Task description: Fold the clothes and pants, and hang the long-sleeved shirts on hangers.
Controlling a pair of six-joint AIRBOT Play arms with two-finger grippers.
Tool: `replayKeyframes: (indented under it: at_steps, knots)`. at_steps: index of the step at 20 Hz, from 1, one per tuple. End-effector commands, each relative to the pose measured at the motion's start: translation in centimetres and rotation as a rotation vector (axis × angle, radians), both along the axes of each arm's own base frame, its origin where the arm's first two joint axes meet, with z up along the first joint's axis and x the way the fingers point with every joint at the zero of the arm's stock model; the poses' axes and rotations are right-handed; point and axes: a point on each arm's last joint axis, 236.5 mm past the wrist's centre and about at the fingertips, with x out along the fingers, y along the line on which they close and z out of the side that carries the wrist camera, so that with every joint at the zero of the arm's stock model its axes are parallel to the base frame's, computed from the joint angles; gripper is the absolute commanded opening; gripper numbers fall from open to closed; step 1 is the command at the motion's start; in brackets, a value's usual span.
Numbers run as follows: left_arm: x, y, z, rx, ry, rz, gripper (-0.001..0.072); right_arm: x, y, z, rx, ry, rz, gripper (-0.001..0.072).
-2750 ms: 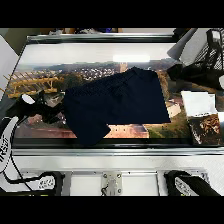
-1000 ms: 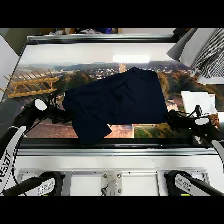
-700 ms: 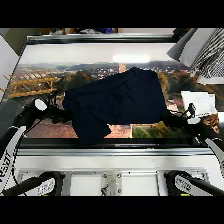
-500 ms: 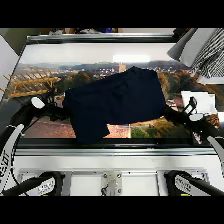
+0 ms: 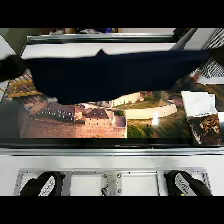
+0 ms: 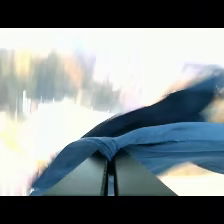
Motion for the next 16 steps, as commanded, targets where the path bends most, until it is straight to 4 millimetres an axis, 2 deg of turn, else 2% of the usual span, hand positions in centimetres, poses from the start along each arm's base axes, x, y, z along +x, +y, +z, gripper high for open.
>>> replayKeyframes:
  at_steps: [1, 3, 5, 6, 8, 10, 12, 14, 16]
  knots:
    - [-9.8, -2.8, 12.8, 0.042, -0.354, -0.038, 0.0013, -7.2, 3.7, 11.0, -0.141, -0.214, 0.046, 0.0007]
    - [-14.9, -3.5, 16.6, 0.049, -0.483, -0.032, 0.0013, -10.4, 4.8, 13.3, -0.192, -0.282, 0.033, 0.0007]
    - [-18.8, -4.1, 18.8, 0.061, -0.579, -0.028, 0.0013, -13.1, 5.3, 14.6, -0.237, -0.322, 0.000, 0.0007]
    - [-20.1, -4.2, 19.3, 0.055, -0.601, -0.021, 0.0012, -14.3, 5.4, 15.1, -0.247, -0.333, -0.021, 0.0007]
    - [-21.0, -3.5, 19.4, 0.042, -0.605, 0.018, 0.0012, -15.9, 5.3, 15.7, -0.256, -0.349, -0.059, 0.0007]
    - [-20.2, -2.3, 18.5, 0.050, -0.558, 0.069, 0.0012, -16.6, 5.0, 15.4, -0.265, -0.333, -0.084, 0.0006]
    - [-17.3, -1.8, 16.4, 0.031, -0.451, 0.073, 0.0012, -16.0, 4.4, 13.4, -0.258, -0.246, -0.089, 0.0006]
    - [-13.2, -1.3, 13.0, 0.025, -0.292, 0.061, 0.0012, -14.2, 3.9, 10.4, -0.238, -0.126, -0.057, 0.0006]
    - [-8.0, -0.6, 7.7, 0.024, -0.072, 0.043, 0.0012, -11.0, 3.2, 6.4, -0.197, 0.024, -0.010, 0.0006]
